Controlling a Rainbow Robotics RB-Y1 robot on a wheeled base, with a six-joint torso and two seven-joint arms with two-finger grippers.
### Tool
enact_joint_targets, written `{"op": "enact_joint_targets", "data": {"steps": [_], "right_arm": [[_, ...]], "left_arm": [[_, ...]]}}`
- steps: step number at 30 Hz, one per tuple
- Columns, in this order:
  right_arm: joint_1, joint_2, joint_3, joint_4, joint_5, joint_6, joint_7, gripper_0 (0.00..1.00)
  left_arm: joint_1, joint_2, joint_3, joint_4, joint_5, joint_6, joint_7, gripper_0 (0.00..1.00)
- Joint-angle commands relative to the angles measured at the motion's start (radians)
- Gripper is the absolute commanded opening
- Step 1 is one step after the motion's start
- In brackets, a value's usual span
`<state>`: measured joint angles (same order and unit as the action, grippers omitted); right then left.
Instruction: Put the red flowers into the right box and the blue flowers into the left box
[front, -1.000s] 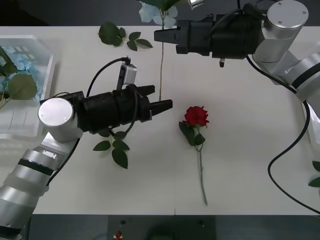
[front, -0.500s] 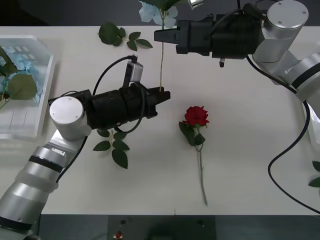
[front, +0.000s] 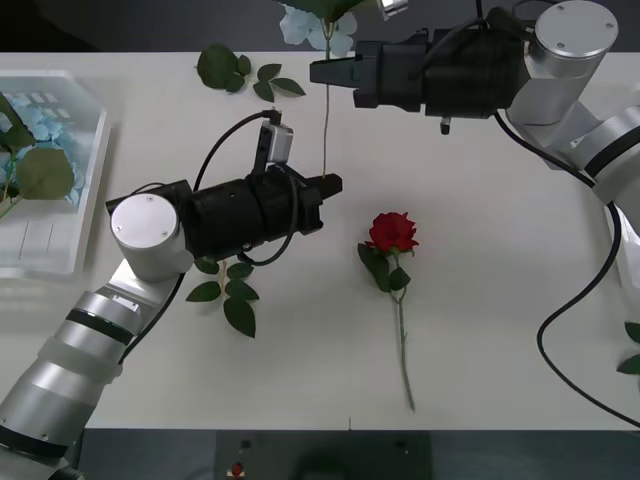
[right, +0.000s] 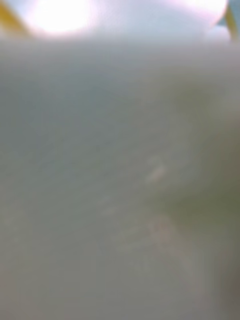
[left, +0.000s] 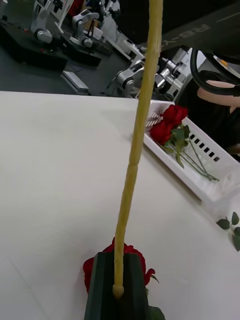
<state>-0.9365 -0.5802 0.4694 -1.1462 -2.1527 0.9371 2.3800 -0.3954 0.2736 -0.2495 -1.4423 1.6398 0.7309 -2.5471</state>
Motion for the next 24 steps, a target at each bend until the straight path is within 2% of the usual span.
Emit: {"op": "enact_joint_targets", "data": {"steps": [1,3,5,9,14,19,21,24], "right_arm": [[-0.054,-0.047,0.0,-0.017,0.056,0.02,0.011,0.53],[-0.059,-0.055,0.0,-0.015,0.077,0.023,0.013,0.71],[-0.064,-0.061,0.0,-0.015,0.089,0.032,0.013,0.8],[-0.067,-0.075,0.0,-0.015,0.1,0.035,0.021,0.92],[-0.082,-0.095,0.0,-0.015,0.157,0.071,0.018,0.94],[-0.104,-0.132,0.02,-0.015,0.215,0.128,-0.028,0.94],[-0.119,-0.155,0.067,-0.015,0.218,0.134,-0.071,0.93],[-0.168,-0.207,0.21,-0.015,0.197,0.115,-0.154,0.94]], "left_arm": [[-0.025,0.016,-0.002,-0.02,0.043,0.001,-0.002,0.0],[-0.025,0.025,-0.004,-0.02,0.066,0.001,-0.001,0.0],[-0.025,0.032,-0.002,-0.02,0.101,0.002,0.001,0.0],[-0.025,0.045,-0.002,-0.046,0.163,0.001,0.011,0.0],[-0.025,0.095,0.033,-0.083,0.209,0.004,0.042,0.0],[-0.025,0.157,0.096,-0.125,0.213,0.061,0.166,0.0],[-0.025,0.174,0.134,-0.13,0.213,0.104,0.211,0.0],[-0.025,0.222,0.219,-0.133,0.213,0.2,0.274,0.0]]}}
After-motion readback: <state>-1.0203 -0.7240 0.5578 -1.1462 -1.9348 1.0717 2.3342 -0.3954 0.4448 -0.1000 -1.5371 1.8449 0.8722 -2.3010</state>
